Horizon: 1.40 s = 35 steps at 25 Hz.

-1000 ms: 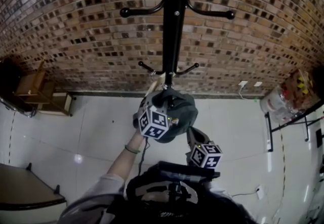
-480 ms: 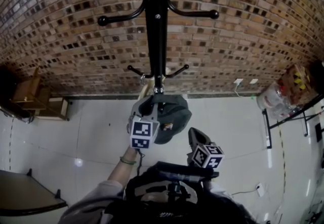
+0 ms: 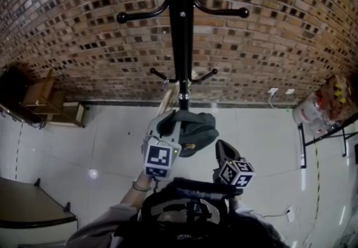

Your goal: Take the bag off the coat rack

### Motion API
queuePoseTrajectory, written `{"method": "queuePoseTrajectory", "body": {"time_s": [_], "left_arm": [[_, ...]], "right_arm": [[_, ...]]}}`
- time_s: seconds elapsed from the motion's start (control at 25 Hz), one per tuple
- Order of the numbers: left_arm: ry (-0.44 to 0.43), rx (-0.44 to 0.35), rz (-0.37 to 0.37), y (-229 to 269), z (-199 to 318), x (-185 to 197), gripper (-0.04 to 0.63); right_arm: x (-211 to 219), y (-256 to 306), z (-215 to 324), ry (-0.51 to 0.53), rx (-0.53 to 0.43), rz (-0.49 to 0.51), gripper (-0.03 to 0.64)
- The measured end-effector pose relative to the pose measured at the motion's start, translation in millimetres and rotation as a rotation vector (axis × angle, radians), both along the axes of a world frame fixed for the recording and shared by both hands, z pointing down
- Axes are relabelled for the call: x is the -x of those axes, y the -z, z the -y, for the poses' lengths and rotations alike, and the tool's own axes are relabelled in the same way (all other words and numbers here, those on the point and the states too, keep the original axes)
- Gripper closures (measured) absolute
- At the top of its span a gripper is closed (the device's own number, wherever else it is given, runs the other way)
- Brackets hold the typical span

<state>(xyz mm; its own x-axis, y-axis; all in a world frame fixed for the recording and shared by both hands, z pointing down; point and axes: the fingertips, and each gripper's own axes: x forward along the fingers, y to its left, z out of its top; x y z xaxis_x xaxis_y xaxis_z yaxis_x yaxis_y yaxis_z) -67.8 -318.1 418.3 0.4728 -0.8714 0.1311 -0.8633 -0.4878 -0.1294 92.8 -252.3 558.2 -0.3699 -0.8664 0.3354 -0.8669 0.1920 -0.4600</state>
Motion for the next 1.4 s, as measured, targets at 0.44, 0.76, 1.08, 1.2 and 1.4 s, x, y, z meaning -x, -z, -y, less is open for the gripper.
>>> {"method": "queuePoseTrajectory", "body": {"time_s": [0.44, 0.76, 1.08, 1.2, 1.4], "left_arm": [[0.104, 0.143, -0.031, -29.3, -50.1, 16.7, 0.545], [0.158, 0.199, 0.039, -63.8, -94.1, 21.7, 0.545], [0.194, 0.239, 0.065, -85.2, -118.0, 26.4, 0.545], [0.197, 0.248, 0.069, -88.3, -122.1, 26.4, 0.545], [0.196, 0.250, 0.070, -87.2, -122.4, 26.2, 0.546]], "right_arm": [[-0.3, 29.9, -5.2, 0.073, -0.045, -0.061, 0.607], [31.1, 49.5, -13.5, 0.207, -0.112, -0.102, 0.607], [46.6, 71.8, -15.7, 0.260, -0.189, -0.107, 0.609], [49.5, 75.7, -16.6, 0.268, -0.200, -0.100, 0.609], [50.0, 75.6, -16.6, 0.269, -0.203, -0.106, 0.609]]}}
